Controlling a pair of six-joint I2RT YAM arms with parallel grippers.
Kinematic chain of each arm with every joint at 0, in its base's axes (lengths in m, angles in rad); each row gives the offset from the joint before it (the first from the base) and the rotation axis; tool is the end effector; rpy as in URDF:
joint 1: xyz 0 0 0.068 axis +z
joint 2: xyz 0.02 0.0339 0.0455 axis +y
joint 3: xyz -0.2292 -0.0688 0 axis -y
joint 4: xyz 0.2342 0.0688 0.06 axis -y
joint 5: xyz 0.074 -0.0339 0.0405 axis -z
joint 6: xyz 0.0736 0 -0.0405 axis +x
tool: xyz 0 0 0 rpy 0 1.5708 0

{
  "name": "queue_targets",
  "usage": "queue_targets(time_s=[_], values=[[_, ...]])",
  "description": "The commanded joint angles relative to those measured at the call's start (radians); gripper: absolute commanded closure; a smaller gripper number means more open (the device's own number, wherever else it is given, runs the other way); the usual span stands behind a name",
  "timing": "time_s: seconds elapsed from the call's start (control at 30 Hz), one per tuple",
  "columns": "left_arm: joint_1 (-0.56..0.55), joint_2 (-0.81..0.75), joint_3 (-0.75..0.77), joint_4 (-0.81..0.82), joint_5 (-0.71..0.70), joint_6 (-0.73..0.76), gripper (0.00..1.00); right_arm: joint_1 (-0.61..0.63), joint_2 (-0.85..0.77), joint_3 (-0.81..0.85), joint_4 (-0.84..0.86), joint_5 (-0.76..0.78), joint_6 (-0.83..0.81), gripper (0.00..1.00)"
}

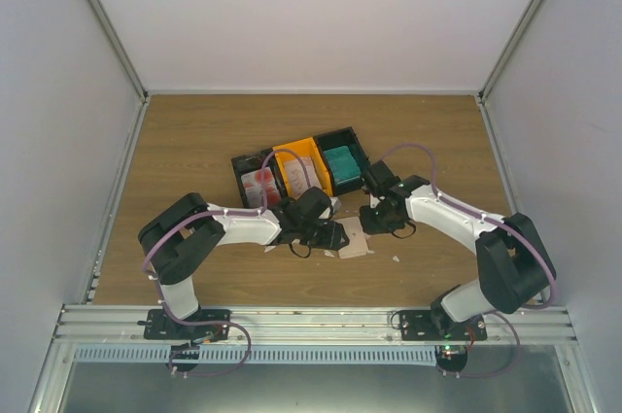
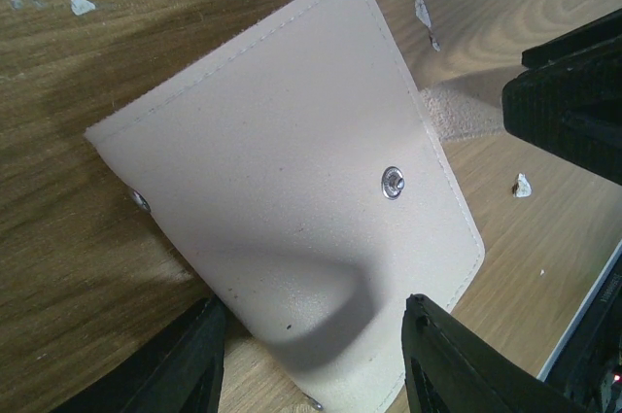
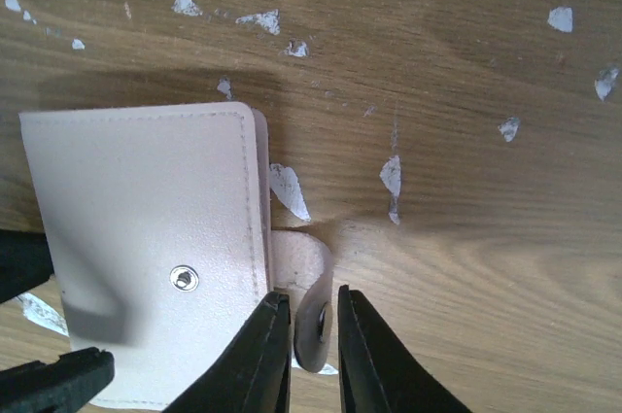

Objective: Put the credit cards into the card holder
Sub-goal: Close the card holder at the center of the board.

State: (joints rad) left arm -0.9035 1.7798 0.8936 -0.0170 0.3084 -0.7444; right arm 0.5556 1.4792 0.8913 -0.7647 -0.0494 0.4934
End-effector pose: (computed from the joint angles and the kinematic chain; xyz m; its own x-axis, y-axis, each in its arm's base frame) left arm 0.1999 -0.2898 0.0810 -0.9433 0.1542 -0.2938 0.3067 0.7431 -0.5948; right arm 0.2182 0.1398 0.1178 -0.9843 -0.0543 -0.1678 -0.0791 0.9863 0.1450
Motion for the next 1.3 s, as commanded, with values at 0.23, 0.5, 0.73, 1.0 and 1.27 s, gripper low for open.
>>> queue_targets(time_s=[0.23,0.5,0.73,1.0,1.27], values=[[-0.008,0.033,-0.018,-0.009,-0.034,0.006,0.48,0.005,-0.013,0.027,-0.016,0.005,0.003,0.96],[-0.008,0.03,-0.02,-0.007,-0.041,0.001,0.48,0.004,-0.026,0.017,0.025,-0.058,0.007,1.0],[-0.007,0.038,-0.037,0.014,-0.058,-0.019,0.53,0.004,-0.011,-0.013,0.109,-0.143,-0.007,0.99],[-0.006,0.044,-0.047,0.015,-0.059,-0.03,0.63,0.004,0.041,-0.019,0.127,-0.161,-0.046,1.0],[-0.006,0.049,-0.047,0.014,-0.055,-0.027,0.65,0.006,0.073,-0.02,0.117,-0.142,-0.08,1.0]])
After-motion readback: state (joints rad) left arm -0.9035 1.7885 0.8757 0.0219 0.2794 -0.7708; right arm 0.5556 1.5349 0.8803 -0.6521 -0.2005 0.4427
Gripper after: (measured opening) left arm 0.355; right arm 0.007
